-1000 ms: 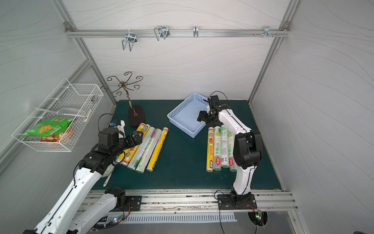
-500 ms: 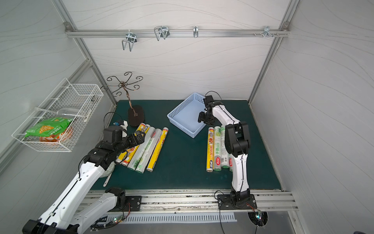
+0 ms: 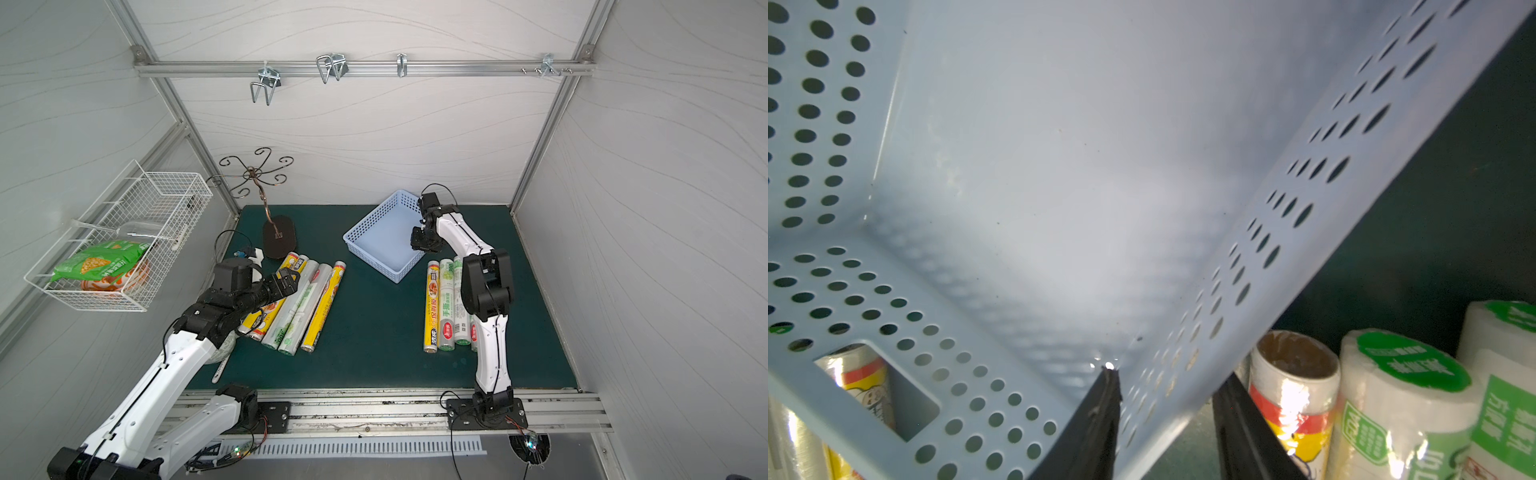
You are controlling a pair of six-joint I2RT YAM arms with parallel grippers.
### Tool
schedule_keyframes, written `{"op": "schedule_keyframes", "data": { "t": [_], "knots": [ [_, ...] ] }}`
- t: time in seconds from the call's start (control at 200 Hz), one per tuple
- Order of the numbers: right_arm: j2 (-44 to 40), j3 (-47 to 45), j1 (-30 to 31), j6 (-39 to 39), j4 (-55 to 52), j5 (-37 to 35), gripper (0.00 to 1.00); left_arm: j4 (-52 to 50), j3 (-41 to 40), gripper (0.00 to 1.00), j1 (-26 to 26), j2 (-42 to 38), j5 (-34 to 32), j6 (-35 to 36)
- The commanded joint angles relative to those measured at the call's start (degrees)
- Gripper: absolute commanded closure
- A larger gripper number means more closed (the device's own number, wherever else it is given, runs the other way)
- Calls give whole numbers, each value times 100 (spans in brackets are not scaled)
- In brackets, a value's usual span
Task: Put the plastic wrap into the basket
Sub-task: Move the basket to the center of the board.
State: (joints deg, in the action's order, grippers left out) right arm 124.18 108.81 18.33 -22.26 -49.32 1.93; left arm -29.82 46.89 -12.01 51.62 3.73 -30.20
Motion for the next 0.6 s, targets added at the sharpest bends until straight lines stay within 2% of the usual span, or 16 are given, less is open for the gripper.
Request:
{"op": "schedule_keyframes", "data": {
  "t": [0.0,0.31,0.595],
  "knots": [
    [180,148,-68,104,-223,-29,62,272,-22,1,23,42,89,-30],
    [234,219,-101,205,-296,44,74,242,46,1,23,207,218,-21],
    [184,166,-119,354,-370,-22,81,258,35,1,28,270,286,-39]
  ]
}}
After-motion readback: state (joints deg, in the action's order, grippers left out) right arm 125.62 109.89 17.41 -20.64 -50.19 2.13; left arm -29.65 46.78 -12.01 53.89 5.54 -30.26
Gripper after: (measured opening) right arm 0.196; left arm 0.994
